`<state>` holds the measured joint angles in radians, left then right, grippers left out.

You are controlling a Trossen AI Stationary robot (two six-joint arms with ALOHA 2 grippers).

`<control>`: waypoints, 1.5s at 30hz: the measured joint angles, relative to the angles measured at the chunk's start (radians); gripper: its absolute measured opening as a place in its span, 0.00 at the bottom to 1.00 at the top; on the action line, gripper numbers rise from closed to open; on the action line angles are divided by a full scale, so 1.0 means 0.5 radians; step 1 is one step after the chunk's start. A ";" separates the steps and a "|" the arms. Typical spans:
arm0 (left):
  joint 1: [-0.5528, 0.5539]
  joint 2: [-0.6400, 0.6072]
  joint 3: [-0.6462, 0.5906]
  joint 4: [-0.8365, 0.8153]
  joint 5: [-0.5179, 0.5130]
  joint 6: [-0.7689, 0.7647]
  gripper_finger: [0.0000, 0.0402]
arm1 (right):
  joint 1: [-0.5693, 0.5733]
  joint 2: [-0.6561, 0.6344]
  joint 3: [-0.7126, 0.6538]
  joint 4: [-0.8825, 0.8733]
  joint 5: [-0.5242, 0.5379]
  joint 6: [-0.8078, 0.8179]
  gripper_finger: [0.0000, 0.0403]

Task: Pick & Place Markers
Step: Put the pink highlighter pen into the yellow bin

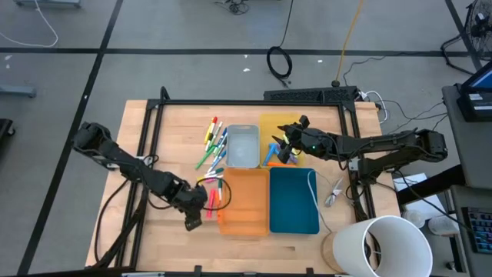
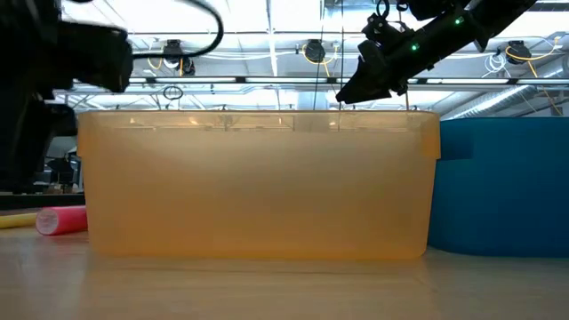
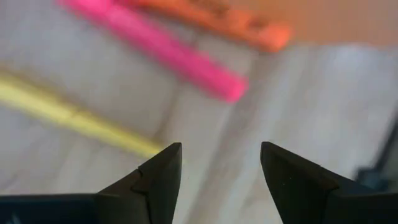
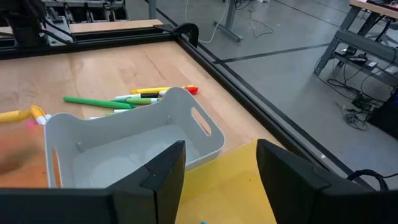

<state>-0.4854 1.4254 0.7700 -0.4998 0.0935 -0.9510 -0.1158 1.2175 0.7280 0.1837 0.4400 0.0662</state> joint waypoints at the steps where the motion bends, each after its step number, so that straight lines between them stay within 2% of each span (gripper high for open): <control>1: 0.000 -0.001 0.000 0.050 0.000 -0.054 0.56 | 0.000 0.000 0.000 0.000 0.000 0.000 0.46; 6: 0.028 0.045 0.005 0.110 -0.078 -0.347 0.55 | 0.000 0.000 0.000 0.002 0.000 -0.002 0.46; 11: 0.063 0.175 0.078 0.094 -0.074 -0.312 0.55 | 0.000 0.000 -0.001 0.020 0.000 -0.001 0.46; 14: 0.105 0.237 0.182 -0.099 -0.109 -0.339 0.55 | 0.000 0.000 -0.001 0.031 0.000 0.000 0.46; 19: 0.146 0.278 0.335 -0.305 -0.290 -0.374 0.55 | 0.000 0.000 -0.001 0.032 0.000 0.000 0.46; 29: 0.165 0.458 0.345 -0.347 -0.285 -0.542 0.55 | 0.000 0.000 -0.001 0.028 0.000 -0.004 0.46; 34: 0.166 0.534 0.343 -0.317 -0.286 -0.532 0.55 | 0.000 0.001 -0.001 0.029 -0.001 0.001 0.46; 40: 0.168 0.533 0.344 -0.308 -0.281 -0.550 0.55 | 0.000 0.000 -0.001 0.040 -0.001 0.001 0.46; 45: 0.168 0.532 0.344 -0.443 -0.286 -0.529 0.55 | 0.000 0.001 -0.001 0.034 -0.001 0.001 0.46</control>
<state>-0.4015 1.6913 0.9421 -0.7214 -0.0496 -1.2155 -0.1158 1.2179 0.7277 0.2006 0.4397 0.0666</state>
